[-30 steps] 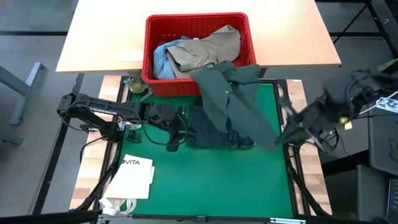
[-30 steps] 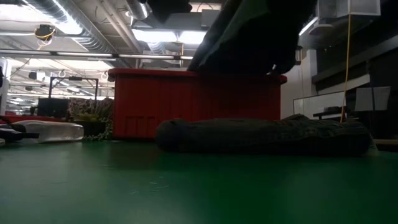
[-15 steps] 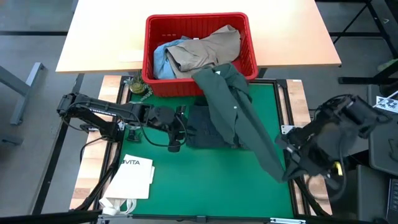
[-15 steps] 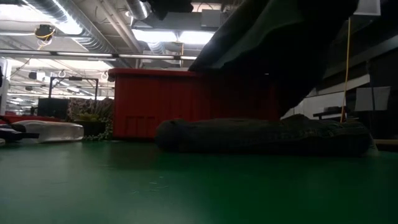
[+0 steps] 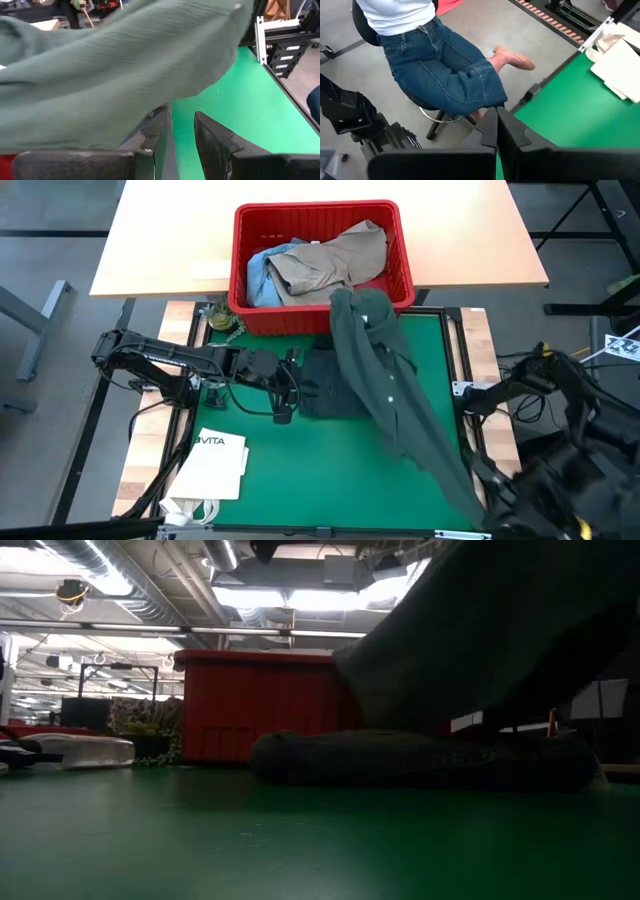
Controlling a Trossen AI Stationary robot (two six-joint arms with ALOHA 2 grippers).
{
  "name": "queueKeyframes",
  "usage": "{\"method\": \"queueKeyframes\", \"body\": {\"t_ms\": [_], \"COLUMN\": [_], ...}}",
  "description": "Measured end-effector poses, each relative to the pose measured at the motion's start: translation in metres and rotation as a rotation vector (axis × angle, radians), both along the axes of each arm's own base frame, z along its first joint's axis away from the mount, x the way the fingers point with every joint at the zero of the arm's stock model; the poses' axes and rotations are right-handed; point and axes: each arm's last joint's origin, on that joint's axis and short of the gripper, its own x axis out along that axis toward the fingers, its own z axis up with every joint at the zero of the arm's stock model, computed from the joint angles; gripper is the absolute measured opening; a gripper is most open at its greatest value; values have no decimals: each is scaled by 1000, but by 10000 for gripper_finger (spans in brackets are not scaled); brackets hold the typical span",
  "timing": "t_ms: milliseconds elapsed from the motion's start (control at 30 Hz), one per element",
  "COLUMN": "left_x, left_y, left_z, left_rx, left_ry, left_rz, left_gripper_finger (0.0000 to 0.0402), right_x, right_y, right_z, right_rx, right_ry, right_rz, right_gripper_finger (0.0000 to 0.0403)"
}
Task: Fold Laundry from Bin
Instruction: Fold the green shirt
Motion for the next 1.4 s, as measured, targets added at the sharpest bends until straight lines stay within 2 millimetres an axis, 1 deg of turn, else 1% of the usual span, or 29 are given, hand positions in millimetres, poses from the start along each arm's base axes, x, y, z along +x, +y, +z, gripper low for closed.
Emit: {"method": "queueKeyframes", "body": {"t_ms": [100,200,333,400,533,833,1033,1133,1200,1300,1400], "left_x": [1,8,26,36,54,83,93,95,96,96,96], "left_y": [1,2,2,3,11,32,42,46,47,47,47], "left_z": [2,2,-4,-9,-23,-71,-97,-106,-108,-107,-107], "left_rx": [8,25,26,21,21,35,43,45,46,45,37], "left_ry": [-23,-70,-146,-182,-205,-122,-55,-32,-25,-30,-30], "left_rz": [22,73,105,112,140,197,220,230,233,234,247], "left_gripper_finger": [92,92,92,92,92,92,92,92,92,92,105], "right_x": [-10,-17,-18,-17,-16,-16,-16,-16,-16,-16,-15], "right_y": [14,25,34,35,37,36,35,35,35,35,35], "right_z": [-5,-10,-16,-17,-19,-19,-20,-20,-20,-19,-19], "right_rx": [-34,-67,-105,-116,-121,-135,-137,-136,-136,-135,-144], "right_ry": [-30,-56,-85,-83,-84,-85,-82,-82,-82,-83,-107], "right_rz": [4,11,3,0,-7,-11,-14,-15,-16,-17,-45], "right_gripper_finger": [1,1,1,1,1,1,1,1,4,23,57]}}
